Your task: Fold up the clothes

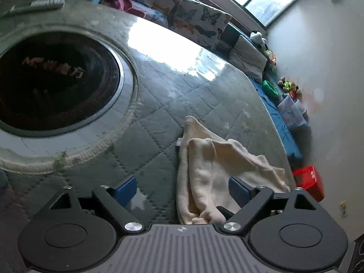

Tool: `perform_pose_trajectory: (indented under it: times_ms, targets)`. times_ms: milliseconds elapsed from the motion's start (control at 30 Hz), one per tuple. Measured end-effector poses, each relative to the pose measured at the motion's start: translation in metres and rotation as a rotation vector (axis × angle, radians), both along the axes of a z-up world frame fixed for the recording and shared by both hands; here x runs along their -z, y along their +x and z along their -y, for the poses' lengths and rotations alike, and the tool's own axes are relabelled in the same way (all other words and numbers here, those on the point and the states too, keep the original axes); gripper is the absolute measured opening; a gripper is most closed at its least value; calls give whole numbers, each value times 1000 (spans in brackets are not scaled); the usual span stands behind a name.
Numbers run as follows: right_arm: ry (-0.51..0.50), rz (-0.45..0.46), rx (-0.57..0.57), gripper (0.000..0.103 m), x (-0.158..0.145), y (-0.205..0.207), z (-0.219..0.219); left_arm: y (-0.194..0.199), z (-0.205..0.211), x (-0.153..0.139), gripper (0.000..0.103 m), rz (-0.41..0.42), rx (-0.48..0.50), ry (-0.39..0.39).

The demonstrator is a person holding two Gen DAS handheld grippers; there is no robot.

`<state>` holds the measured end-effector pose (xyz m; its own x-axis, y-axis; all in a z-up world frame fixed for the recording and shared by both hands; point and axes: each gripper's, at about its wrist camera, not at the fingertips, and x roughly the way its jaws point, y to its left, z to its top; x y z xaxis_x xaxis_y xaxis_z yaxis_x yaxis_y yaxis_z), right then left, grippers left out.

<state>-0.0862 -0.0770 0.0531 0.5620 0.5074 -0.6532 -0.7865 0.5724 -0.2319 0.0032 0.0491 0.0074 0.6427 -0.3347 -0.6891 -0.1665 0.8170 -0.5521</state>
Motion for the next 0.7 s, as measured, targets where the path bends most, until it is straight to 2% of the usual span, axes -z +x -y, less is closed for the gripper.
perform_pose_trajectory:
  times_ms: [133,267,367,433,467,533,633,700]
  targets:
    - [122,-60,45,16,-18,8,20,7,5,4,91,-30,-10,-98]
    - [190,-90,57,15,-28,9,34,16,13,13,89,-65,-4,-194]
    - [218,-95,56,15,-31,4,41,19,16,19,80,-76,-18,-254]
    - [230,-103,51,15,-31,1,44,19,15,21,62,-79,-25,-260]
    - [233,-106,48,15,-30,0,45,19,15,21,57,-80,-27,-254]
    - [238,-111,41,15,-29,-3,46,19,13,22,35,-82,-33,-244]
    - [236,-119,36,18,-24,-5,45,19,11,24,18,-85,-41,-227]
    - [255,-131,47,21,-22,-5,49,19,10,25,16,-87,-47,-217]
